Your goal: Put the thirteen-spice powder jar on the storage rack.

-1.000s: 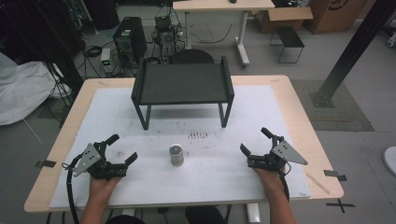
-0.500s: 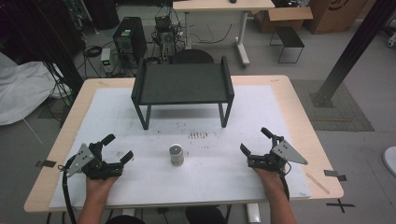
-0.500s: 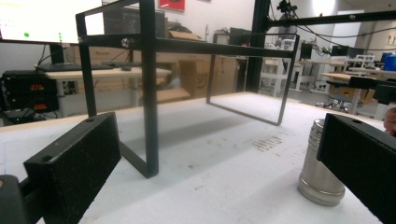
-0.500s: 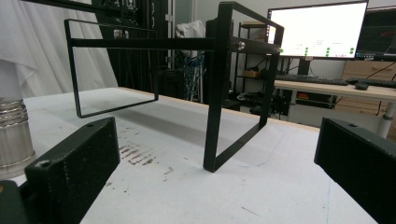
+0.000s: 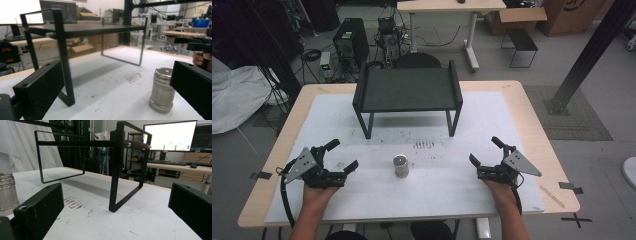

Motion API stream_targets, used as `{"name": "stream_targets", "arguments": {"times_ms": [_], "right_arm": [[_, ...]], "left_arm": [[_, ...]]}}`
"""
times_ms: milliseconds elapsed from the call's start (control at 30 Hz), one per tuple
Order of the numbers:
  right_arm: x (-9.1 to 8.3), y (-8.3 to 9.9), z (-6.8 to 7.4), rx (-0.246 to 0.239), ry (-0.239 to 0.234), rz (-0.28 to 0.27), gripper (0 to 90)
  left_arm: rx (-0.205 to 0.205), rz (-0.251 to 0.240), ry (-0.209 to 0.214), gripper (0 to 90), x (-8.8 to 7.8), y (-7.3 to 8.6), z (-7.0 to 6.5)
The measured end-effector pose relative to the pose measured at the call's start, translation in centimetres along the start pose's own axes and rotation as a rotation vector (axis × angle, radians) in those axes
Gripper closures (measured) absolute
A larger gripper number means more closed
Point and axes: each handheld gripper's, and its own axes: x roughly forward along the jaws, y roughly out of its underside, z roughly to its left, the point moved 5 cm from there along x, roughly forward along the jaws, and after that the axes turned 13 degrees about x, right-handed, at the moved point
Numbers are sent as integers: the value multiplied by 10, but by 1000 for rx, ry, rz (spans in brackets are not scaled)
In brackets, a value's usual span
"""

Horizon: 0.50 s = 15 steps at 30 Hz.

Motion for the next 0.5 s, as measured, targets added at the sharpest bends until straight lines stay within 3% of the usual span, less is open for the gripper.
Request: {"name": "stream_targets", "arguments": {"times_ms": [200, 500], "right_arm": [[0, 0, 0, 2, 0, -1, 0], [0, 0, 0, 2, -1, -4, 0]], "left_arm": [[22, 6, 43, 2, 7, -8, -5], [19, 2, 88, 3, 16, -14, -12]]}}
